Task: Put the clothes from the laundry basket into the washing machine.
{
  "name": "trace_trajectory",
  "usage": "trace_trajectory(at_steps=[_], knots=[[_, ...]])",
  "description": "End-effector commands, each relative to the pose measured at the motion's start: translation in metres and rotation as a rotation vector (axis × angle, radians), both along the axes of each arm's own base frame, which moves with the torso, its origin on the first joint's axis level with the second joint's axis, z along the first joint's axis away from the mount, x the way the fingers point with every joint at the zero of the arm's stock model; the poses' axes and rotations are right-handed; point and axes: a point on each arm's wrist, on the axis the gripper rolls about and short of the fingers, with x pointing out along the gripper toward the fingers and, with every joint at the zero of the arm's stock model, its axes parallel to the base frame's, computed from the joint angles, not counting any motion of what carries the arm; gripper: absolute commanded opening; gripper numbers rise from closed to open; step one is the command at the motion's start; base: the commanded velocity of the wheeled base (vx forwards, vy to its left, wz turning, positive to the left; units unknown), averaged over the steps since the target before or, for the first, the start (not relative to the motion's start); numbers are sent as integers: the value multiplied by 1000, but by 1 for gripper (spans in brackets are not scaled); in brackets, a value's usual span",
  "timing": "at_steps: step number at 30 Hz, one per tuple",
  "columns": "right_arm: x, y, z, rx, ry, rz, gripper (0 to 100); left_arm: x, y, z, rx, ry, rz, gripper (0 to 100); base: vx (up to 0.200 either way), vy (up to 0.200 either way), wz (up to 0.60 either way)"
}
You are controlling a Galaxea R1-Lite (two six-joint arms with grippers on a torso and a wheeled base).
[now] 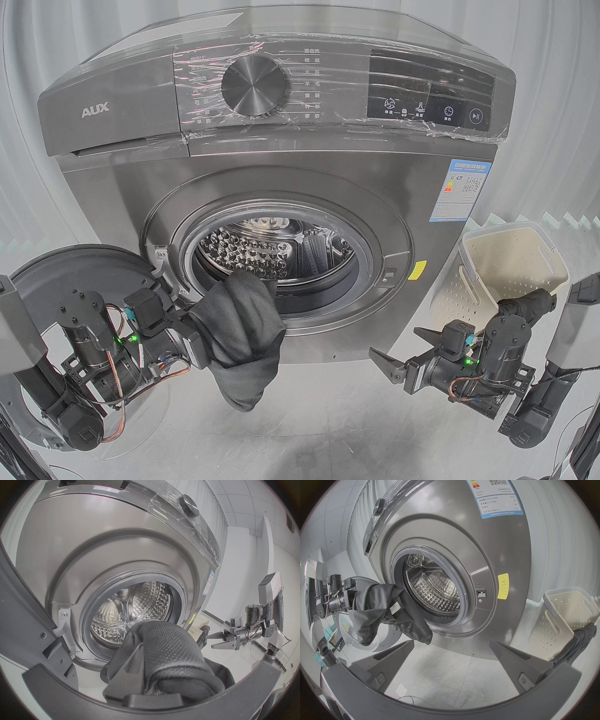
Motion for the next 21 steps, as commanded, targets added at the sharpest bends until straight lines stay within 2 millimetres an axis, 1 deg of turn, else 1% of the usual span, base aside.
trace_trajectory(at_steps=[1, 3, 18, 21], knots=[[0, 0, 0, 0, 1, 2, 100, 0, -2, -3, 4, 11, -5, 0, 0, 0, 0], [-2, 2, 0, 0, 1, 11, 100, -1, -5, -5, 8, 19, -17, 0, 0, 0, 0], [-6, 7, 0, -1, 0, 31, 100, -3, -9, -5, 9, 19, -28, 0, 0, 0, 0], [-11, 14, 1, 7, 0, 62, 100, -5, -19, -7, 12, 21, -60, 0, 0, 0, 0]])
